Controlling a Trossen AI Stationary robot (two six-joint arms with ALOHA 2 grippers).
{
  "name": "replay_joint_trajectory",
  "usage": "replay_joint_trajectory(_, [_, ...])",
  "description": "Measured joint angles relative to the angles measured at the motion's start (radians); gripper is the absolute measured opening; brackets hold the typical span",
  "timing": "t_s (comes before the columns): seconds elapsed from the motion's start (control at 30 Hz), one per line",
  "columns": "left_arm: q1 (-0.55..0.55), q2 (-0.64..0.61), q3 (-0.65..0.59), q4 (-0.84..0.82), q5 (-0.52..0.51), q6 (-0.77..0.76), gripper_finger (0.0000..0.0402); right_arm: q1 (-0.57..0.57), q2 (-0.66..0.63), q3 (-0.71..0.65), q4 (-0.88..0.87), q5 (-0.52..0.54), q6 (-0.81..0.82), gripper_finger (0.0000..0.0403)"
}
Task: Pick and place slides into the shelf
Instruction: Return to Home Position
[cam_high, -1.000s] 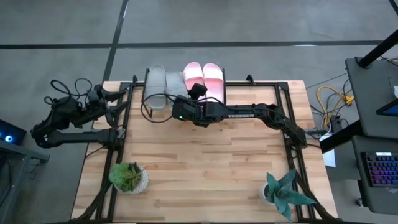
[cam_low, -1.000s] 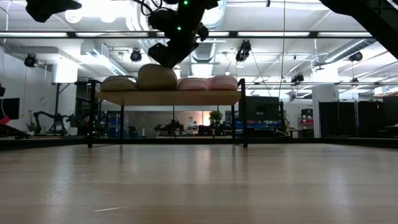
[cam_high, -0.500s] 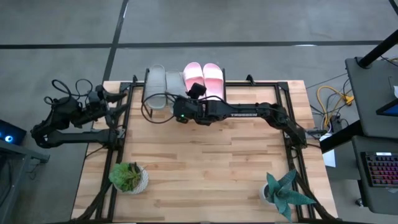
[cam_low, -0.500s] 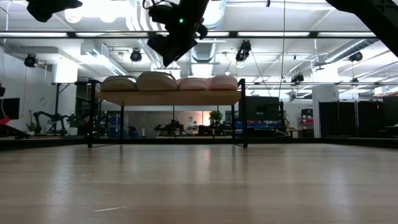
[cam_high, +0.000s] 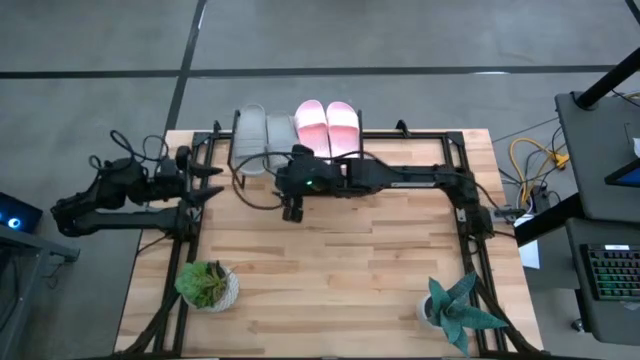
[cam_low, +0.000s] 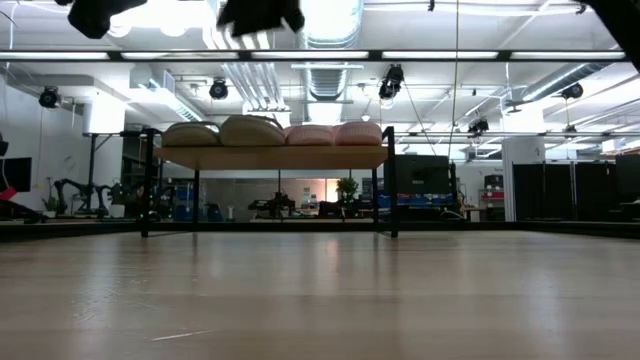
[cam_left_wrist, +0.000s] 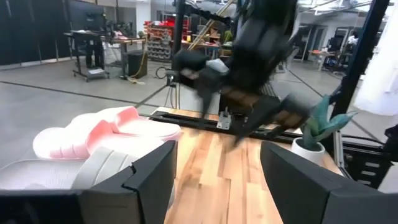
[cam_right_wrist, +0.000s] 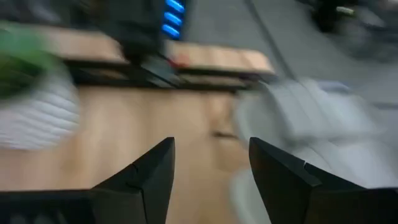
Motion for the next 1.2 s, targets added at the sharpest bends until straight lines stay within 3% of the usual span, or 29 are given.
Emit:
replay_joint_trajectory(0.1, [0.001,0.021,-0.005,0.024,0.001,0.009,0.0219,0.02,-0.058,0.0,-0.012,-0.136,0.03,0.0196])
replay_joint_trajectory(0.2, [0.001,0.024,0.002,0.023,0.026,0.031,0.0219,0.066,-0.125,-0.01,-0.08,-0.131,0.035,0.0196])
replay_joint_trajectory(0.37, [0.001,-0.01,-0.008,0.023,0.117,0.045,0.0219,0.192,-0.262,-0.157,-0.098,-0.013,0.013,0.0196])
replay_joint_trajectory(0.5, [0.001,-0.058,-0.056,0.04,0.131,0.077,0.0217,0.308,-0.39,-0.351,-0.077,0.186,-0.008,0.0196])
replay_joint_trajectory(0.6, [0.001,-0.126,-0.117,0.117,0.13,0.1,0.0205,0.365,-0.5,-0.522,0.012,0.309,-0.007,0.0196])
replay_joint_trajectory(0.73, [0.001,-0.231,-0.232,0.206,0.131,0.147,0.0167,0.393,-0.652,-0.772,0.194,0.327,0.001,0.0196])
replay_joint_trajectory(0.8, [0.001,-0.269,-0.282,0.259,0.13,0.15,0.0138,0.393,-0.719,-0.893,0.305,0.325,0.017,0.0196])
replay_joint_trajectory(1.03, [0.0,-0.226,-0.362,0.345,0.135,0.193,0.0015,0.345,-0.893,-1.23,0.669,0.327,0.0,0.0196])
replay_joint_trajectory(1.2, [0.001,-0.267,-0.465,0.427,0.118,0.238,0.0009,0.326,-0.975,-1.389,0.803,0.326,-0.001,0.0196])
